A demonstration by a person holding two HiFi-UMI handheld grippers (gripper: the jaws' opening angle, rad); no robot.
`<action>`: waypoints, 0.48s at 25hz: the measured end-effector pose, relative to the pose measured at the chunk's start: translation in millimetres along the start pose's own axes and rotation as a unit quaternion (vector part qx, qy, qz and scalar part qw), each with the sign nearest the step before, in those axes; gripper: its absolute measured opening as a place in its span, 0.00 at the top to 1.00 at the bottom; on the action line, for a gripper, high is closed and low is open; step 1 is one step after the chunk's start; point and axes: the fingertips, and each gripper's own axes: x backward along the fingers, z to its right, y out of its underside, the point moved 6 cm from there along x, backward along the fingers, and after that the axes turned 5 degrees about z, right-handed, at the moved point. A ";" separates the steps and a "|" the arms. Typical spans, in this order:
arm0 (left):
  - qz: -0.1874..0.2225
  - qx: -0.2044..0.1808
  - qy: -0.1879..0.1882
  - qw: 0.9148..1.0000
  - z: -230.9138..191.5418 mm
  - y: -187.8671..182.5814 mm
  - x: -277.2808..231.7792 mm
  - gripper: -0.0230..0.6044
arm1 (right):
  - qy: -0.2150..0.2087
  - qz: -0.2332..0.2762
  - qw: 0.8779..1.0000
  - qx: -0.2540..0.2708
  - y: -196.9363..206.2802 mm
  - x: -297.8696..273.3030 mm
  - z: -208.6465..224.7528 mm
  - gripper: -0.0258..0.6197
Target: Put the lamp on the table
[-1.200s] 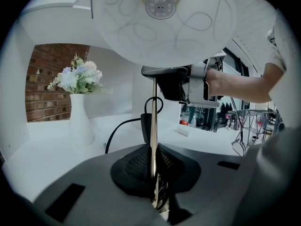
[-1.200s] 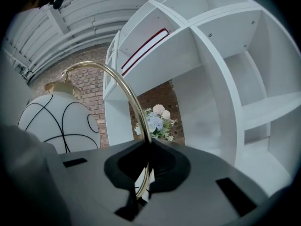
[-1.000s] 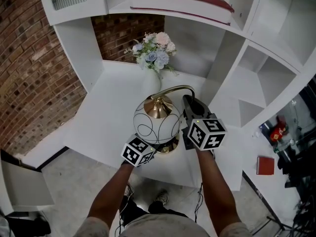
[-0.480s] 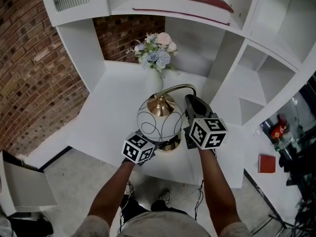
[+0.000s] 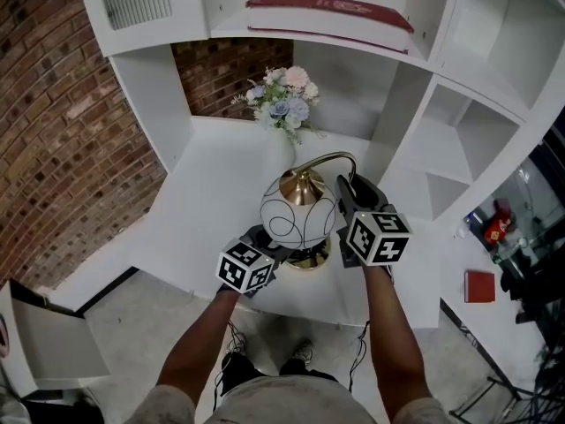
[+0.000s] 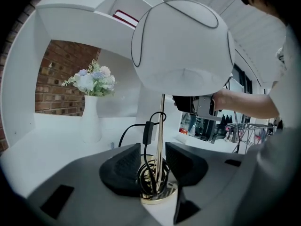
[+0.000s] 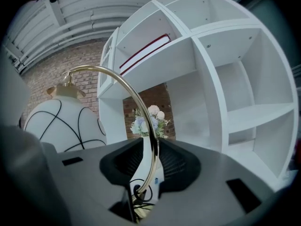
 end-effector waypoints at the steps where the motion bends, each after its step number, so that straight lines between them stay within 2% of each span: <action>1: 0.000 0.000 0.001 1.000 -0.9 -1.2 3.1 0.71 | 0.005 0.002 1.000 0.002 -1.7 2.4 -0.1 0.83; 12: -0.010 -0.021 -0.003 1.000 -18.6 -16.8 31.9 0.72 | 0.068 0.012 0.998 0.008 -16.3 36.5 -0.5 0.83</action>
